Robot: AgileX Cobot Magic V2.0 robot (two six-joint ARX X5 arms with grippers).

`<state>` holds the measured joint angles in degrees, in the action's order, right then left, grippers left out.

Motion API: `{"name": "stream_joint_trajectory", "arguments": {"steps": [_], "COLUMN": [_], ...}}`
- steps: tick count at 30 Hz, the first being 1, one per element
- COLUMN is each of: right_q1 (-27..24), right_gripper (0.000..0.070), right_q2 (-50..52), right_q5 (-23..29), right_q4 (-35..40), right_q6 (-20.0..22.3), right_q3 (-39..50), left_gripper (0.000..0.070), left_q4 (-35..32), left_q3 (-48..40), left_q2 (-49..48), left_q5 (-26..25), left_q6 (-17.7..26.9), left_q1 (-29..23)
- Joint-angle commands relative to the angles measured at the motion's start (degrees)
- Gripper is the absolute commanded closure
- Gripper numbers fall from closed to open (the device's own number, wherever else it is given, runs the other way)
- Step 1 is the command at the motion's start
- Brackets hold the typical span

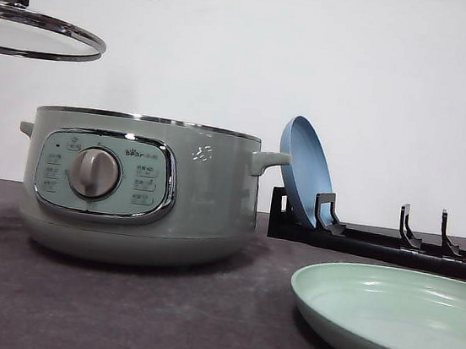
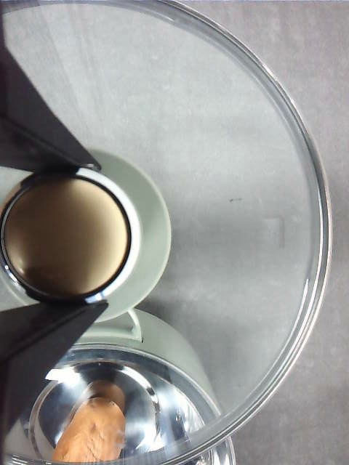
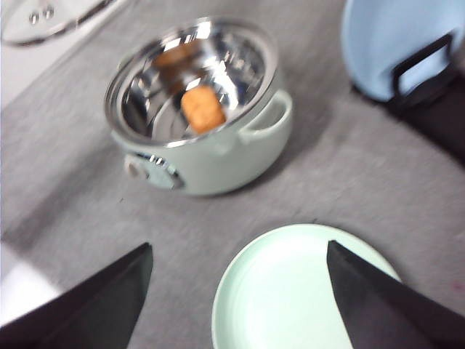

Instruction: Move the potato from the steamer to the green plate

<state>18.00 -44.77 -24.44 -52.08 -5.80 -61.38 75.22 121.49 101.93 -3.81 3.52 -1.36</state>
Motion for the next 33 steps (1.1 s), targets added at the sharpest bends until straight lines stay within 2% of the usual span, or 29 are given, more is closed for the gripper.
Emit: {"name": "stream_joint_trajectory", "arguments": {"steps": [1, 8, 15, 21, 27, 33], "right_q1": [1.6, 8.1, 14.0, 19.0, 21.8, 23.1], "right_gripper": [0.0233, 0.0232, 0.0231, 0.0230, 0.0211, 0.0201], "right_q2": [-4.0, -21.0, -42.4, -58.2, -70.7, -77.8], "right_q5": [-0.4, 0.4, 0.9, 6.4, 8.0, 8.7], "right_q4": [0.3, 0.7, -5.9, -9.8, -9.6, -5.1], "right_q6": [0.6, 2.9, 7.3, 11.1, 15.3, 18.0], "right_q3": [-1.8, -10.0, -27.1, -43.9, -56.8, -60.6], "left_gripper": [0.0684, 0.0684, 0.0684, 0.0684, 0.0684, 0.0684], "left_q4": [-1.5, -1.5, -1.5, -1.5, -1.5, -1.5], "left_q3": [2.6, 2.6, 2.6, 2.6, 2.6, 2.6], "left_q2": [-0.8, -0.8, -0.8, -0.8, -0.8, -0.8], "left_q5": [-0.2, -0.2, -0.2, -0.2, -0.2, -0.2], "left_q6": [0.1, 0.1, 0.1, 0.1, 0.1, 0.1], "left_q1": [-0.2, -0.6, -0.6, -0.6, -0.6, -0.6]}}
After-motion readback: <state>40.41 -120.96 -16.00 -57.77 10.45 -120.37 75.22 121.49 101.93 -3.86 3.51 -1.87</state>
